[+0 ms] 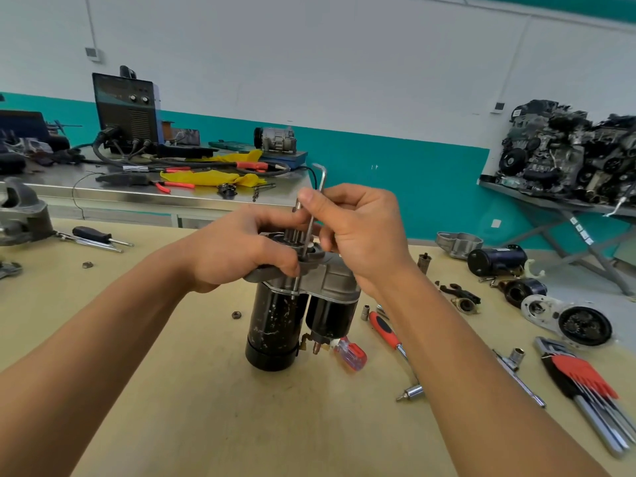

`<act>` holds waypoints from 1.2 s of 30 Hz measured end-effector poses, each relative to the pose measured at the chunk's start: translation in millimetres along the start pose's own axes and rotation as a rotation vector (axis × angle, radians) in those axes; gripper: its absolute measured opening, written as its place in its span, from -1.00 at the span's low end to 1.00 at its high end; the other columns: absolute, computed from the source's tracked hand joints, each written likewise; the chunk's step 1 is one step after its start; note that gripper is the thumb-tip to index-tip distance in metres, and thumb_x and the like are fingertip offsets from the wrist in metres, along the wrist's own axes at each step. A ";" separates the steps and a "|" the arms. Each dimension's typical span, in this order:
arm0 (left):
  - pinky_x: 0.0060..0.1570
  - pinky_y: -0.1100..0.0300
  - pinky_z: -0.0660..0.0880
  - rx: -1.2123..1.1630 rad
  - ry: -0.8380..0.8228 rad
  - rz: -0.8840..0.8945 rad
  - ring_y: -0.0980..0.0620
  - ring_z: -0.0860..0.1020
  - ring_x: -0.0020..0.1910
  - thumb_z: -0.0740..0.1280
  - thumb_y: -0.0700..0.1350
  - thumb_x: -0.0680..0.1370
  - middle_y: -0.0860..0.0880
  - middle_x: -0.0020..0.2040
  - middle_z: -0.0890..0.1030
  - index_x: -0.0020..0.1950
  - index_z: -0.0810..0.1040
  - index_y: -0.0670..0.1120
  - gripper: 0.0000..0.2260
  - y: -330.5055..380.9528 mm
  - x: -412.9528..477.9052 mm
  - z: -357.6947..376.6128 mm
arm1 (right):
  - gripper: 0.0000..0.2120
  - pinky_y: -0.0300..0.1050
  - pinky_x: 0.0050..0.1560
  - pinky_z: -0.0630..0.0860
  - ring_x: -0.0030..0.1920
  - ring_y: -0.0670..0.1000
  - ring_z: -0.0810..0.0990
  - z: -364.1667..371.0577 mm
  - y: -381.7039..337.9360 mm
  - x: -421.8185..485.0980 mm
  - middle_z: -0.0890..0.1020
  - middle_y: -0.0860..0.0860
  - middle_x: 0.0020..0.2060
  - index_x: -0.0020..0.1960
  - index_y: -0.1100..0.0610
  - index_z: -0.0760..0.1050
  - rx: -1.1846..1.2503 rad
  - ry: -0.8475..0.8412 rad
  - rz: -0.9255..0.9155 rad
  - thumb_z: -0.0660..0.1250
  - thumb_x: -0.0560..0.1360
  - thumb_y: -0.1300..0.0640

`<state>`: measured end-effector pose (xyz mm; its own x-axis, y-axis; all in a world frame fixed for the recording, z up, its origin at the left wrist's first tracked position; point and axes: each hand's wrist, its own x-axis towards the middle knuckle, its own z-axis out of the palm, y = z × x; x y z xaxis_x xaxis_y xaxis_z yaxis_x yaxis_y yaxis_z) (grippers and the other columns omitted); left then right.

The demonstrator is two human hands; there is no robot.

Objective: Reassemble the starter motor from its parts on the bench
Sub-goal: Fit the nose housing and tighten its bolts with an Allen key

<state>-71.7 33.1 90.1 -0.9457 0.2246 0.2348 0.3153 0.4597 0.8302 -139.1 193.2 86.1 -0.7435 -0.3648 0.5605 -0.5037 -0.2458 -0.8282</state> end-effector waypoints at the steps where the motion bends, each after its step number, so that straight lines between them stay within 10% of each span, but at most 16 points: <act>1: -0.19 0.18 0.51 0.002 -0.006 0.001 0.07 0.57 -0.25 0.43 -0.20 0.35 -0.03 -0.20 0.62 0.14 0.66 -0.03 -0.63 0.0 -0.1 -0.2 | -0.83 -0.26 -0.55 0.36 -0.60 -0.08 0.42 2.4 1.7 -0.5 0.62 0.07 -0.45 -0.31 0.09 0.64 0.009 0.041 0.007 0.53 0.44 0.14; 5: -0.41 0.37 0.44 -0.001 -0.020 -0.014 0.20 0.51 -0.42 0.45 -0.34 0.45 0.04 -0.31 0.58 0.17 0.65 -0.10 -0.68 -0.4 0.7 1.2 | -0.77 -0.24 -0.52 0.39 -0.58 -0.10 0.43 4.7 4.9 -2.0 0.56 0.00 -0.51 -0.33 0.10 0.56 -0.008 0.096 0.029 0.57 0.38 0.08; 13: -0.19 0.31 0.52 0.012 0.046 -0.060 0.18 0.64 -0.19 0.46 -0.31 0.48 0.16 -0.13 0.67 0.16 0.69 0.05 -0.65 0.6 -0.8 0.9 | -0.83 -0.27 -0.49 0.38 -0.46 -0.04 0.55 -15.7 -7.3 -0.1 0.72 0.04 -0.18 -0.03 0.12 0.63 0.004 -0.214 0.060 0.27 0.63 0.14; 20: 0.22 0.06 0.53 -0.072 0.086 -0.069 0.02 0.66 0.13 0.44 0.00 0.39 -0.03 0.11 0.70 0.17 0.69 -0.01 -0.64 2.5 1.9 9.2 | -0.79 -0.26 -0.53 0.38 -0.59 -0.08 0.43 2.6 3.7 0.3 0.60 0.18 -0.42 -0.34 0.11 0.60 0.026 0.089 -0.034 0.53 0.43 0.14; 27: 0.17 0.14 0.48 0.011 0.115 -0.081 0.16 0.63 0.08 0.42 -0.15 0.55 0.15 0.05 0.67 0.14 0.68 0.07 -0.79 2.1 5.8 9.3 | -0.86 -0.26 -0.49 0.41 -0.45 -0.06 0.55 -11.3 3.3 -1.1 0.67 -0.04 -0.25 -0.01 0.05 0.64 0.075 -0.138 0.037 0.30 0.60 0.10; 36: 0.01 0.27 0.45 0.140 0.114 -0.008 0.21 0.60 0.01 0.45 0.06 0.40 0.12 -0.04 0.69 -0.05 0.71 0.11 -0.85 7.2 0.4 6.8 | -0.84 -0.35 -0.41 0.46 -0.42 -0.14 0.56 -8.2 9.5 -3.0 0.67 -0.03 -0.33 -0.09 -0.01 0.65 -0.105 -0.134 -0.182 0.33 0.58 0.17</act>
<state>-69.3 42.3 92.7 -0.9484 0.1257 0.2911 0.3085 0.5782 0.7553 -145.3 199.3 76.6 -0.5752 -0.4403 0.6894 -0.6723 -0.2257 -0.7051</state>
